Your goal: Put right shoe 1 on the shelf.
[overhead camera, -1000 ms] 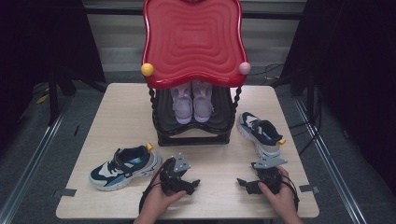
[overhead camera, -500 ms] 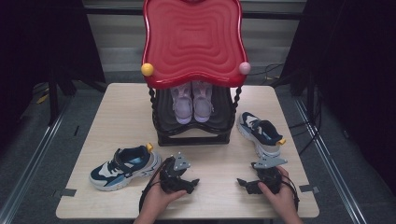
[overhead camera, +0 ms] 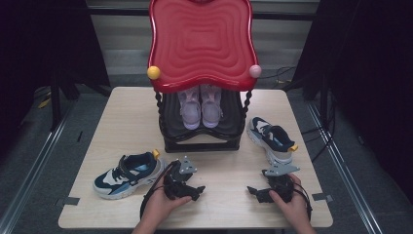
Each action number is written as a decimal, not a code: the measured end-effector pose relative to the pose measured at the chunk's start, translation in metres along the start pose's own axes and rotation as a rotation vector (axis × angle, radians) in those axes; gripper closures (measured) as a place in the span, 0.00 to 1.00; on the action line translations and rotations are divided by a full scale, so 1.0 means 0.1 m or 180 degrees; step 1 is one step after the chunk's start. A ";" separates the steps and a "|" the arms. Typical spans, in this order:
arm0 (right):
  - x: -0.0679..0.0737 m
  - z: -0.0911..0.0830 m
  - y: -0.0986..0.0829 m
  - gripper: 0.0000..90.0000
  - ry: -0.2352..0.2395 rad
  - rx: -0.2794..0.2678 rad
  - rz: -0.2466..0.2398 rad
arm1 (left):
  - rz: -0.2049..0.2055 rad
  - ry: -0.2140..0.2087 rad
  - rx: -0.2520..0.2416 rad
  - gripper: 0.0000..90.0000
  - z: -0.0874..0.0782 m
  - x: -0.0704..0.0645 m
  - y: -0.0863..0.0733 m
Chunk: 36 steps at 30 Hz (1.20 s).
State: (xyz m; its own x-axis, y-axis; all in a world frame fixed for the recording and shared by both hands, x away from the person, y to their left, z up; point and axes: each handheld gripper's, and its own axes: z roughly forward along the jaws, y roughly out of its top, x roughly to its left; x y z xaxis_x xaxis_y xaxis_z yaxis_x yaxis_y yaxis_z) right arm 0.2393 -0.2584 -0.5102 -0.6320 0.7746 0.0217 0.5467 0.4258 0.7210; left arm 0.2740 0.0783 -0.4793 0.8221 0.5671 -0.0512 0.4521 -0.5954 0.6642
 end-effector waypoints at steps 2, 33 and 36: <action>0.00 0.00 0.00 0.15 0.0002 0.0000 -0.0001 | 0.0000 0.0040 0.0026 0.24 -0.04 0.02 0.02; 0.00 0.00 0.00 0.15 0.0003 0.0002 0.0007 | -0.0126 0.0104 0.0292 0.25 -0.48 0.32 0.24; 0.00 0.00 0.00 0.15 0.0002 0.0000 0.0001 | -0.0109 0.0116 0.0283 0.25 -0.53 0.35 0.28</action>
State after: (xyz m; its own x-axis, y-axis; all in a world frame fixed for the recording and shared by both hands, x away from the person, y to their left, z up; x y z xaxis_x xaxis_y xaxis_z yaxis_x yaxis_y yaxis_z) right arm 0.2393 -0.2585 -0.5102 -0.6322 0.7745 0.0223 0.5468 0.4256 0.7210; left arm 0.2970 0.1122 -0.4231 0.7933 0.6072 -0.0445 0.5099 -0.6226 0.5936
